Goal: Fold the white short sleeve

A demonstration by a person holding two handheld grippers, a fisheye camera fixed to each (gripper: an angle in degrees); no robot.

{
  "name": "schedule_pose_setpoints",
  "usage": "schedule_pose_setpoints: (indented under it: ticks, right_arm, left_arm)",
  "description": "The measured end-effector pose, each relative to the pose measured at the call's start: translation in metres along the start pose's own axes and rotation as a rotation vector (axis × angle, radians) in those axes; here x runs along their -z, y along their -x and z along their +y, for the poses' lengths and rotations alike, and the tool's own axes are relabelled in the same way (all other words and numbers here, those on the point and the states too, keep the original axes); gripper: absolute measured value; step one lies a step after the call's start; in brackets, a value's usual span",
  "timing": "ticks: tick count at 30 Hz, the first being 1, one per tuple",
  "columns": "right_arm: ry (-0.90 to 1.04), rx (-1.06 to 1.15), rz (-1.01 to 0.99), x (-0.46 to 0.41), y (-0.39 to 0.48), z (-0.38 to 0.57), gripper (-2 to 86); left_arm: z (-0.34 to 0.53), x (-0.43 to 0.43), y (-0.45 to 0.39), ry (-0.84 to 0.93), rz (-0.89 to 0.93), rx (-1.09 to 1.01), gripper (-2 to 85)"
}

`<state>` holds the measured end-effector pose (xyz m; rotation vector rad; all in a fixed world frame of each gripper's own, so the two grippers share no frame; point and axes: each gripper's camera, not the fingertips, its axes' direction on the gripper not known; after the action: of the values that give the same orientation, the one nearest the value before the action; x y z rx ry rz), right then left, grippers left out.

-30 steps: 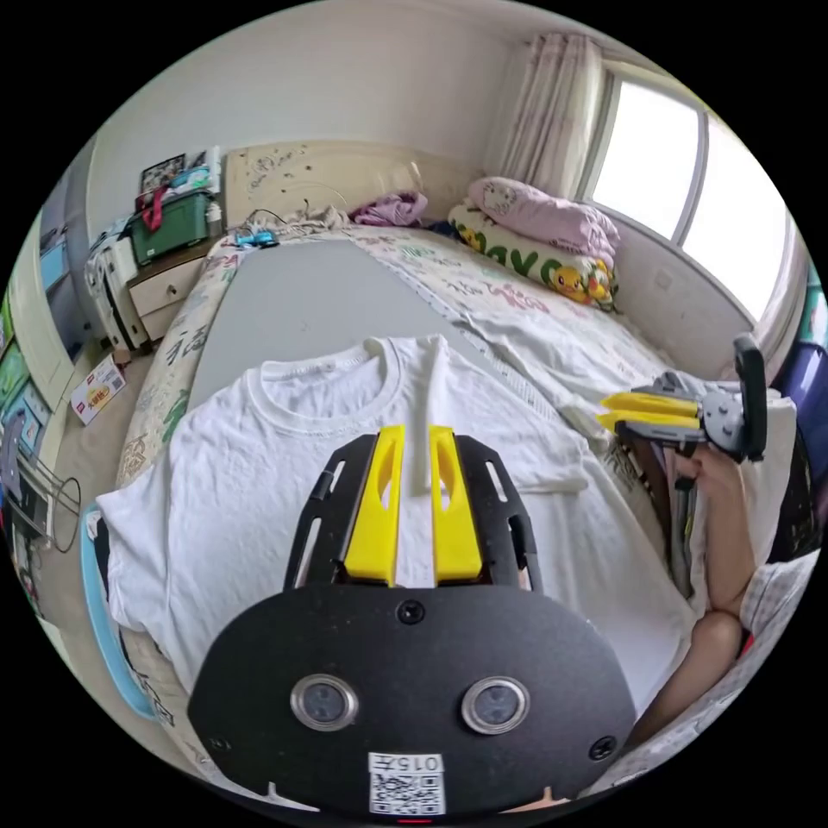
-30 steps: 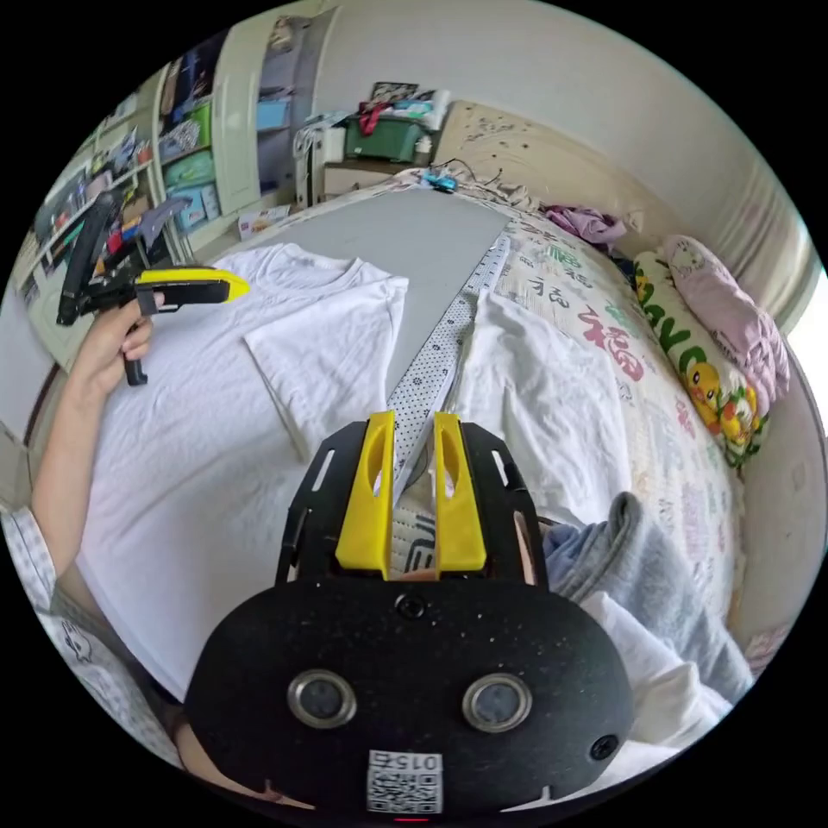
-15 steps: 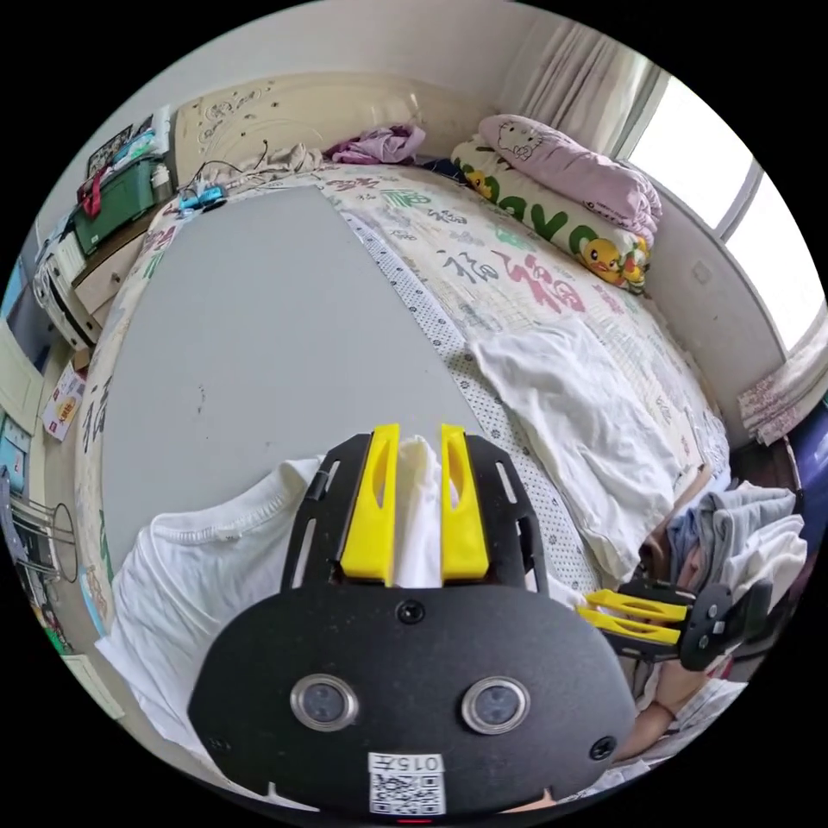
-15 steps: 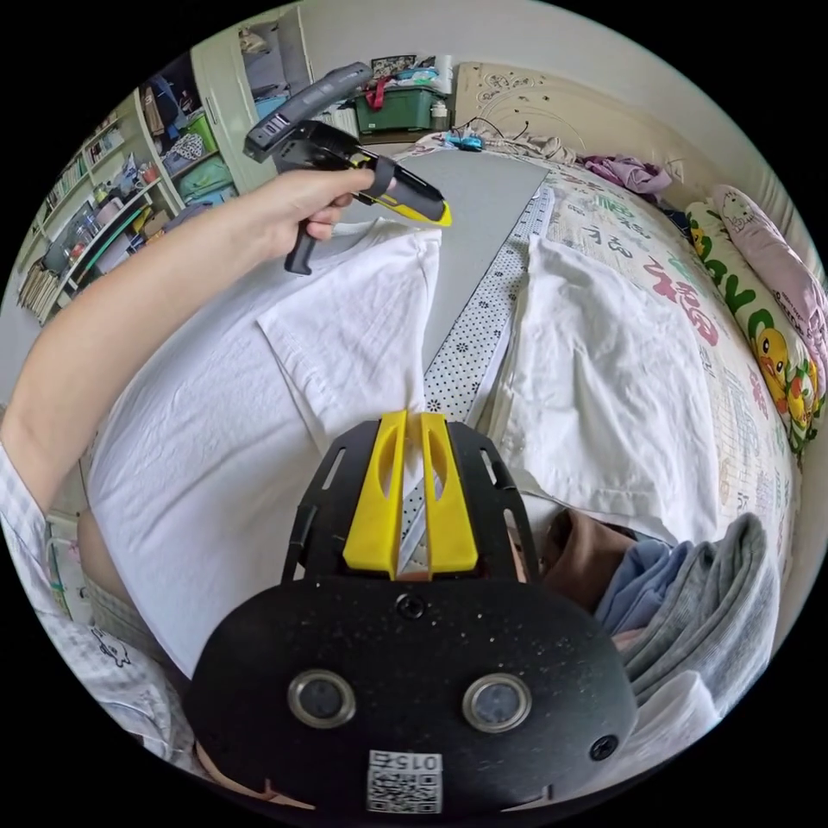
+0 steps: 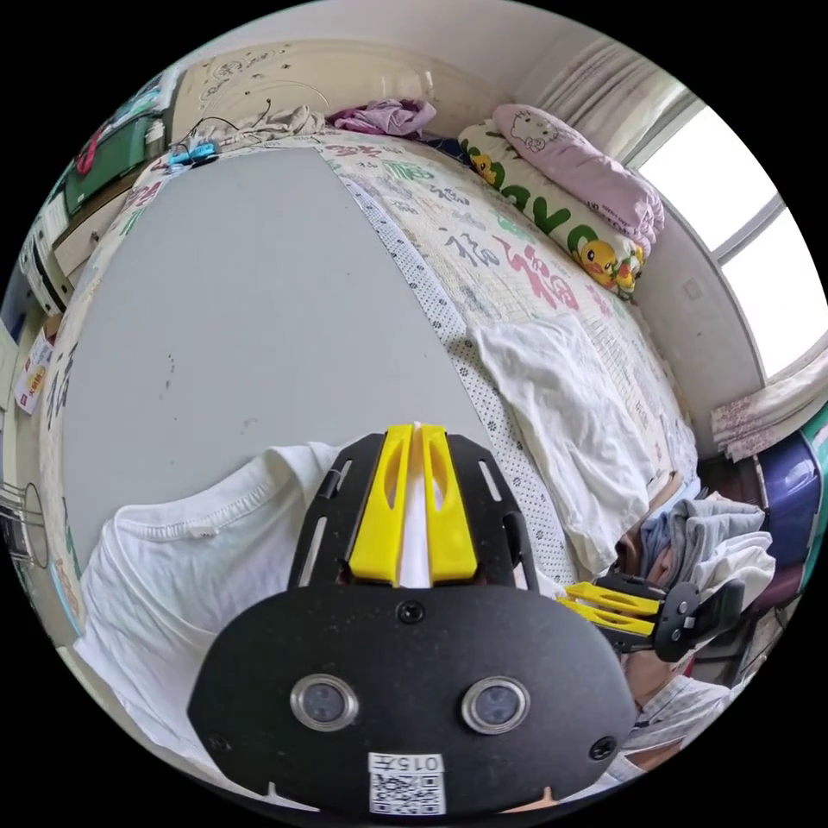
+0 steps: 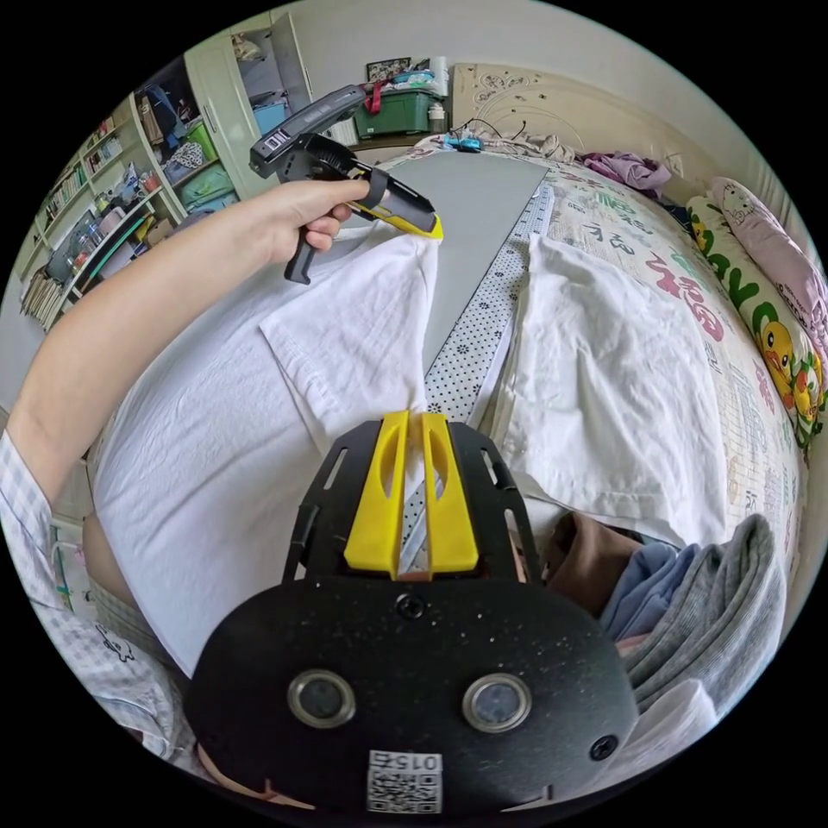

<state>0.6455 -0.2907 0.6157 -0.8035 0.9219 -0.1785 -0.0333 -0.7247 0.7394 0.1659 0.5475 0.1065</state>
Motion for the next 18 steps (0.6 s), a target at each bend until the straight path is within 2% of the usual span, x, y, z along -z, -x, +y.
schedule_pose_setpoints:
  ticks: [6, 9, 11, 15, 18]
  right_arm:
    - [0.012, 0.02, 0.029, 0.0, 0.003, 0.001, 1.1]
    - [0.02, 0.027, 0.037, 0.0, 0.005, 0.002, 1.0]
    - [0.017, 0.024, 0.038, 0.001, 0.005, 0.003, 1.3]
    - [-0.006, -0.004, 0.041, 0.008, 0.004, 0.005, 2.8]
    - [-0.099, -0.046, 0.087, 0.025, 0.002, 0.01, 3.4]
  left_arm:
    - [0.003, 0.025, 0.027, -0.188, 0.118, 0.2, -0.5]
    - [0.006, 0.028, 0.032, -0.225, 0.08, 0.247, -0.6]
    - [0.009, 0.029, 0.034, -0.228, 0.051, 0.25, -0.3]
    - [0.022, 0.043, 0.033, -0.263, 0.141, 0.203, 2.0]
    - [0.042, 0.062, 0.018, -0.197, 0.161, 0.086, 5.0]
